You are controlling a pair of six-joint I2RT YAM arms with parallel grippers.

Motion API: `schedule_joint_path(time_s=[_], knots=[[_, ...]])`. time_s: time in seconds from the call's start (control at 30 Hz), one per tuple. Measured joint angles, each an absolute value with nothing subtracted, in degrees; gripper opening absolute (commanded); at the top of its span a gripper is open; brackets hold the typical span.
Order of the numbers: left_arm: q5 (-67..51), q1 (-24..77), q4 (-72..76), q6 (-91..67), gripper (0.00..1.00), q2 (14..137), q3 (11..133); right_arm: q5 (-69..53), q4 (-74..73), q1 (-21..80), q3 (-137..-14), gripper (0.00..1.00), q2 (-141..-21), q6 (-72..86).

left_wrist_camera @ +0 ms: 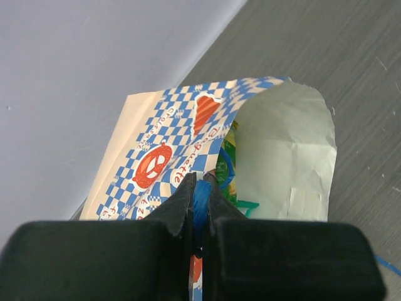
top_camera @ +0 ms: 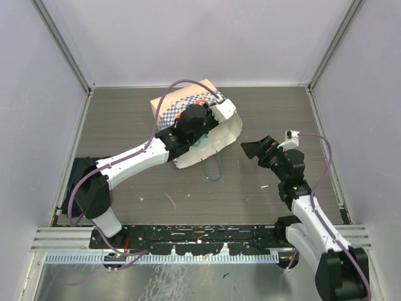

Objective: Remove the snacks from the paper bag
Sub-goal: Adjust the paper bag at the center of the board.

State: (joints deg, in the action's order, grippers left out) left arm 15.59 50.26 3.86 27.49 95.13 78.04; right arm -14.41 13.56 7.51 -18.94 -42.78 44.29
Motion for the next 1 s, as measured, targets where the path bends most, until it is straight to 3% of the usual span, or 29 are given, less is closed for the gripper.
schedule_joint_path(time_s=[0.27,0.6,0.67,0.7,0.77,0.8,1.0], knots=[[14.2,45.7,2.7,22.2,0.00,98.5,86.1,-18.5,27.9,8.4,-19.6,0.90,-65.4,48.0],[13.6,45.1,0.1,20.1,0.03,106.4,96.5,-14.9,41.5,14.4,-31.7,0.85,-91.1,51.5],[13.2,45.1,-0.1,20.1,0.20,106.4,96.5,-13.3,42.9,14.5,-33.4,0.84,-93.3,51.7],[12.8,45.1,0.0,20.4,0.40,106.2,96.3,-12.4,43.5,14.5,-34.2,0.84,-94.3,51.7],[10.7,45.1,0.3,20.9,0.89,105.1,94.1,-11.0,44.8,14.5,-35.6,0.80,-96.1,52.0],[9.0,45.0,0.2,21.7,1.00,104.4,92.7,-10.5,45.6,14.5,-36.2,0.79,-97.0,52.1],[-1.3,45.0,-4.2,24.9,0.98,99.5,85.5,-8.8,48.1,13.3,-37.4,0.75,-101.6,52.8]])
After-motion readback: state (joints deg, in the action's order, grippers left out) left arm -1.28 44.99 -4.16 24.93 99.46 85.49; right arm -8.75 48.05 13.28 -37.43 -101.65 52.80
